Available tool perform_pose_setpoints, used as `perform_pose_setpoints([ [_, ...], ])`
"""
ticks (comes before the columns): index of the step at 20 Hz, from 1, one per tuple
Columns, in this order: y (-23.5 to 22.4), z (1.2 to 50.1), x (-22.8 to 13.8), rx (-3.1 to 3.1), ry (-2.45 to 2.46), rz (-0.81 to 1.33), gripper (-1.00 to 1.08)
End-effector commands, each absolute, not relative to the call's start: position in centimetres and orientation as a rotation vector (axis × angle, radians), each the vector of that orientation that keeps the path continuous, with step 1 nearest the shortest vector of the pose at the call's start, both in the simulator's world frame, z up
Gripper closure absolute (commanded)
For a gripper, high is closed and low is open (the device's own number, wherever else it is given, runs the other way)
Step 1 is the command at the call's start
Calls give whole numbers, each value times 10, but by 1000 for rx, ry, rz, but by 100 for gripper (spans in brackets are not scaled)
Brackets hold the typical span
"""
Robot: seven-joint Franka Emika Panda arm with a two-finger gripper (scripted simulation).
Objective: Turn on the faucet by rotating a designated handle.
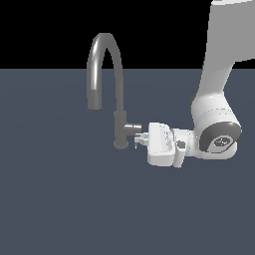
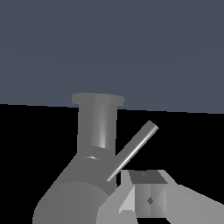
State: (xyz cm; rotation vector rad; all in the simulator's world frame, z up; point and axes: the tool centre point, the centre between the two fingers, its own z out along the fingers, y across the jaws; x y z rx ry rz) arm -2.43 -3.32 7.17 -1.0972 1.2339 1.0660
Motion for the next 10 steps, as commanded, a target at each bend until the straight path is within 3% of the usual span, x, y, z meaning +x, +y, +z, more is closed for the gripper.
perform_pose_setpoints([
  [1,-33,62,-19,-1096,1246,1064,108],
  [10,-33,30,-8,-1085,1278,1081,108],
])
